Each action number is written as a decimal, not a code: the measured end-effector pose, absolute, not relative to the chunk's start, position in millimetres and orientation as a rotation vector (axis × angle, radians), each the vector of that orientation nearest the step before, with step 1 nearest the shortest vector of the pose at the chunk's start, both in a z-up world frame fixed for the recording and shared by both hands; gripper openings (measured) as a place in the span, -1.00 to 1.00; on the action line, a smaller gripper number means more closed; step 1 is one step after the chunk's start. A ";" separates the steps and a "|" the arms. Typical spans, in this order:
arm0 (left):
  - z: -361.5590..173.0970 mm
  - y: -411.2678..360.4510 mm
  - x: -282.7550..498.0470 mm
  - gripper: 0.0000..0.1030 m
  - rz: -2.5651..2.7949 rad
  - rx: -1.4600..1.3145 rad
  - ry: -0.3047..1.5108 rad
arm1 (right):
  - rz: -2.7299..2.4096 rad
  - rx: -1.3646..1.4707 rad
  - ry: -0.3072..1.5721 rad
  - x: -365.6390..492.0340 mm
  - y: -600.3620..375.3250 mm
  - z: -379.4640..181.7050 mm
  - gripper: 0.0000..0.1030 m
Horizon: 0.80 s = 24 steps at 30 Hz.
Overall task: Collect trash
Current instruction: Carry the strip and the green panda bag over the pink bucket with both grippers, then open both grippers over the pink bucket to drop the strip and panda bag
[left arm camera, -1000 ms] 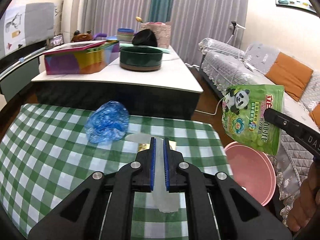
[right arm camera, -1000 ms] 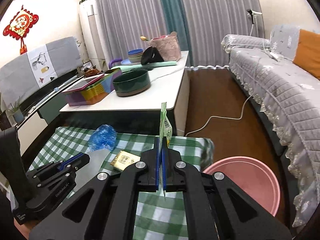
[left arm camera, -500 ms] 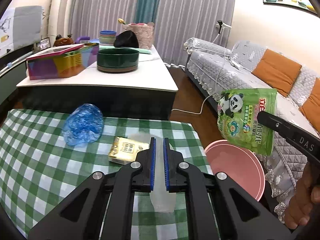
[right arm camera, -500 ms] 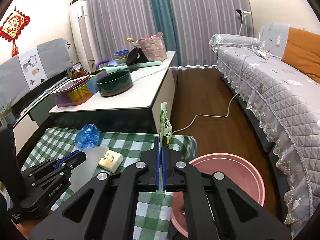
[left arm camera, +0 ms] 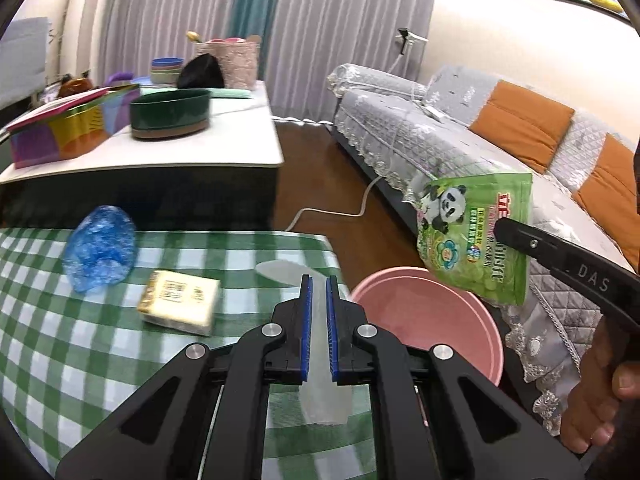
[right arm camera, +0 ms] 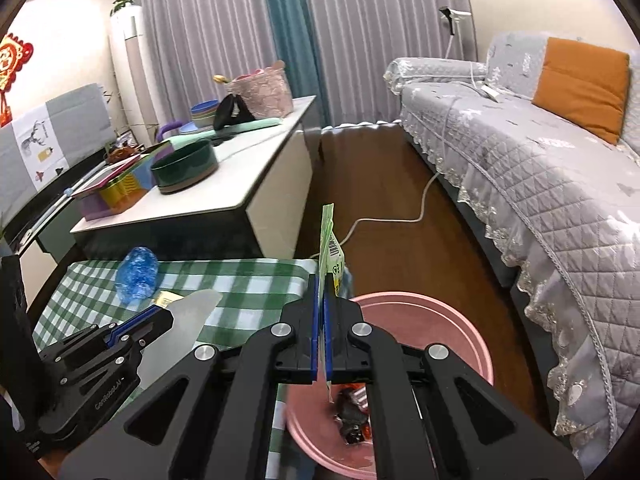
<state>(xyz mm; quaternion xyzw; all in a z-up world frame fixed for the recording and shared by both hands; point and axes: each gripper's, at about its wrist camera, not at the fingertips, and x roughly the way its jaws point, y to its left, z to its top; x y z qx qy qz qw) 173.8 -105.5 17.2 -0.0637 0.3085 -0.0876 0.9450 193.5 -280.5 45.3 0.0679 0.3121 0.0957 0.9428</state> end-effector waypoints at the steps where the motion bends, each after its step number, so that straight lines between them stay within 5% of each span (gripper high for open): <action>1: 16.9 -109.8 174.7 -0.87 -0.188 -0.129 0.630 | 0.186 0.140 0.641 193.8 -284.5 43.8 -0.96; 24: -4.4 -197.8 190.0 -0.84 -0.417 -0.106 0.681 | 0.087 0.159 0.687 188.8 -345.6 25.0 -0.93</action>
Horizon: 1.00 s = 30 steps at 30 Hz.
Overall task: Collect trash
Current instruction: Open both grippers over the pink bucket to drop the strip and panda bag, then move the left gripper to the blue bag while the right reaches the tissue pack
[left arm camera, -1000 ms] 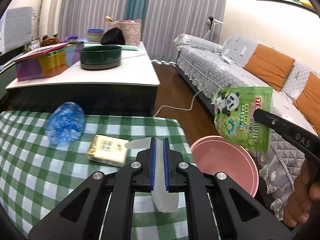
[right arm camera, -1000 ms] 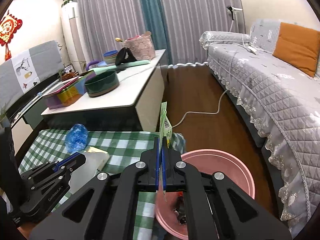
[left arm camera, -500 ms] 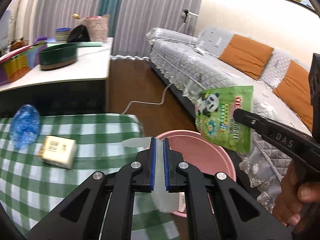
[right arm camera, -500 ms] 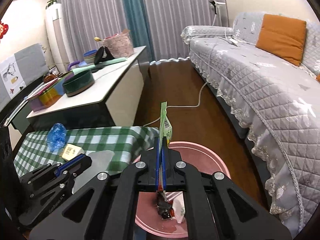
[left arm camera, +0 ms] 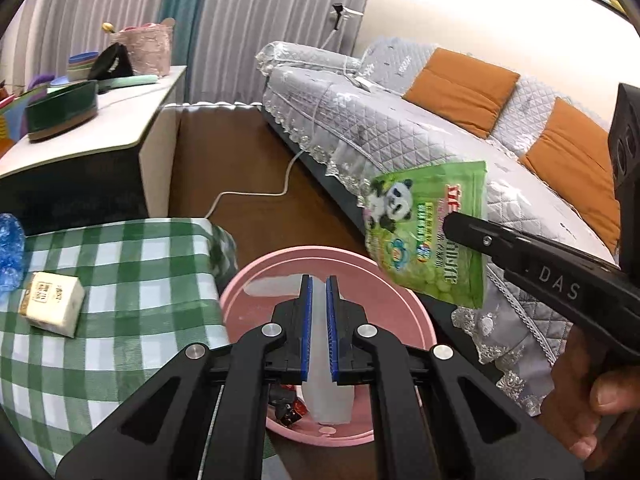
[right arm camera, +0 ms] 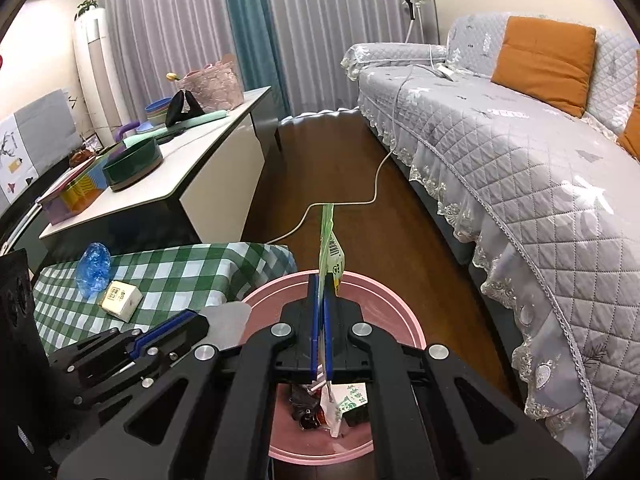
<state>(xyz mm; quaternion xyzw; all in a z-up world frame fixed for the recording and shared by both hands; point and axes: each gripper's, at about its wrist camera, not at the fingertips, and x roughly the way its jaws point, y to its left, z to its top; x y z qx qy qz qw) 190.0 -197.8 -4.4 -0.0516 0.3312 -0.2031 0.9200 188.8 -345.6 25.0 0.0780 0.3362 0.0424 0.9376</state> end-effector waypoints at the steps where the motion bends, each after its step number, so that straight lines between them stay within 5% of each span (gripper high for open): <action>1: -5.1 -199.5 190.9 -0.80 -0.425 -0.104 0.685 | 0.087 0.159 0.688 189.0 -345.1 24.9 -0.87; 4: -5.1 -198.3 190.5 -0.50 -0.419 -0.108 0.683 | 0.067 0.166 0.688 189.4 -346.7 25.2 -0.48; 6: -2.7 -195.0 188.5 -0.49 -0.410 -0.108 0.671 | 0.058 0.175 0.680 189.0 -347.9 27.2 -0.37; 30: 32.0 -111.9 167.0 -0.49 -0.245 -0.141 0.607 | 0.146 0.198 0.622 182.0 -287.6 65.6 -0.37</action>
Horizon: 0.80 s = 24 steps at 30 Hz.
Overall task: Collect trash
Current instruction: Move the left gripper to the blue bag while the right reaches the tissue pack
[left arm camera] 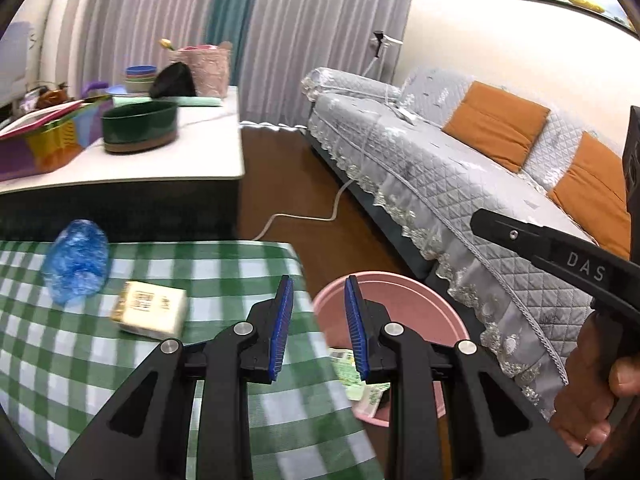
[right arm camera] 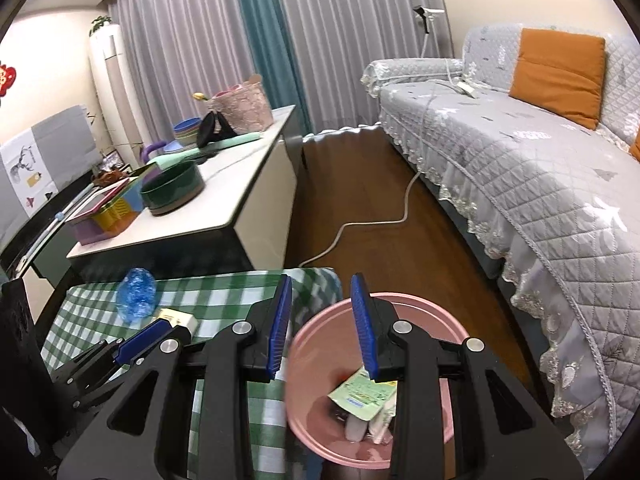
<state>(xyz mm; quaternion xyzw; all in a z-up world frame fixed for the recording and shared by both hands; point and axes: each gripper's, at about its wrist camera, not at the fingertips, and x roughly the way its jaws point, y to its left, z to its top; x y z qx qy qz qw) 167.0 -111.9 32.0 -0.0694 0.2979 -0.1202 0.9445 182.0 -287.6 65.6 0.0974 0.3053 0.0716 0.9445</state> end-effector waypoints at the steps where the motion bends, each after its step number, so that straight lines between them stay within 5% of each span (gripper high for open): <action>1: 32.8 -106.2 166.4 -0.49 -0.233 -0.145 0.604 | 0.154 0.197 0.622 182.6 -282.0 66.0 -0.37; 24: 17.2 45.2 163.4 -0.54 0.084 -0.272 0.587 | 0.335 0.146 0.701 215.3 -157.1 35.2 -0.37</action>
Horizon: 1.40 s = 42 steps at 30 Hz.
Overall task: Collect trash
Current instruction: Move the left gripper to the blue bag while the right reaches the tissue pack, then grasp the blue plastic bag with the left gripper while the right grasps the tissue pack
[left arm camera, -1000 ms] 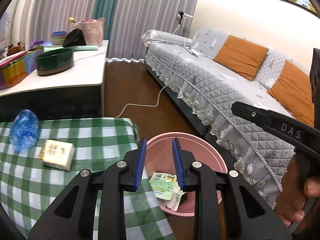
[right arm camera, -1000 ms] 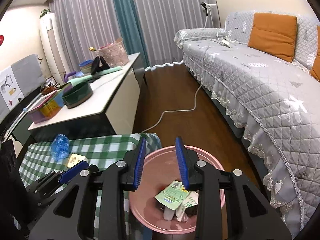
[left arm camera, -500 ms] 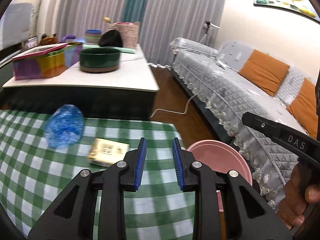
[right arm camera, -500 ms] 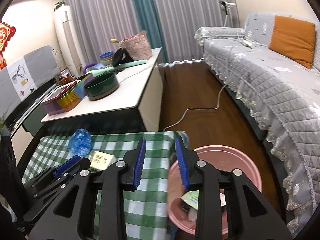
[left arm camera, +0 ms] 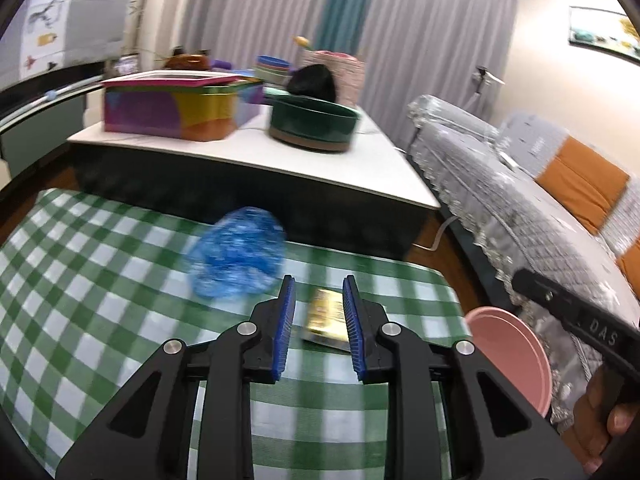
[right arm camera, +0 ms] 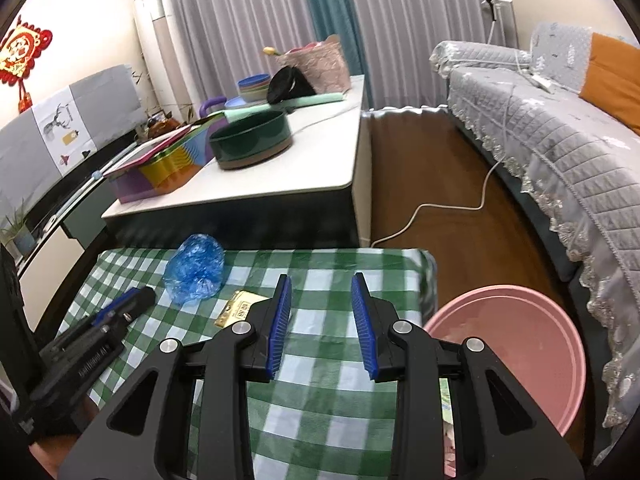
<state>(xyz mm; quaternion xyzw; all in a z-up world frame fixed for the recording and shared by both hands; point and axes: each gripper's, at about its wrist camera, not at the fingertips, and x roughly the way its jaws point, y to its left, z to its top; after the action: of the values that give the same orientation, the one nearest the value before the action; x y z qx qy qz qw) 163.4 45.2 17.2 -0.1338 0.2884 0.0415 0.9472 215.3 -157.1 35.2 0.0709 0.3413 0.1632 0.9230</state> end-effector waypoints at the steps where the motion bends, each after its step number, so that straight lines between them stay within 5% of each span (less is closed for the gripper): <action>1: 16.7 52.1 163.0 -0.54 0.102 -0.276 0.584 | 0.338 0.149 0.708 216.8 -153.3 32.6 -0.28; 7: 16.0 91.4 163.0 -0.54 0.190 -0.278 0.570 | 0.344 0.154 0.726 225.3 -127.6 18.7 0.47; 12: 15.2 119.4 168.7 -0.54 0.226 -0.238 0.558 | 0.355 0.122 0.751 232.4 -97.4 0.5 0.70; 26: -17.6 154.5 194.6 -0.53 0.188 -0.197 0.598 | 0.348 0.038 0.832 258.5 -47.4 -45.5 0.81; 42: -40.3 152.6 243.7 -0.23 0.164 -0.235 0.654 | 0.358 0.058 0.915 277.2 -40.1 -66.7 0.81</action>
<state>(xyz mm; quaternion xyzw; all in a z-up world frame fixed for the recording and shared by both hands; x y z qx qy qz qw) 243.7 152.6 -40.3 -0.1151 0.3199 0.0801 0.9370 277.2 -40.1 -66.7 0.0281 0.4395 0.1721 0.8812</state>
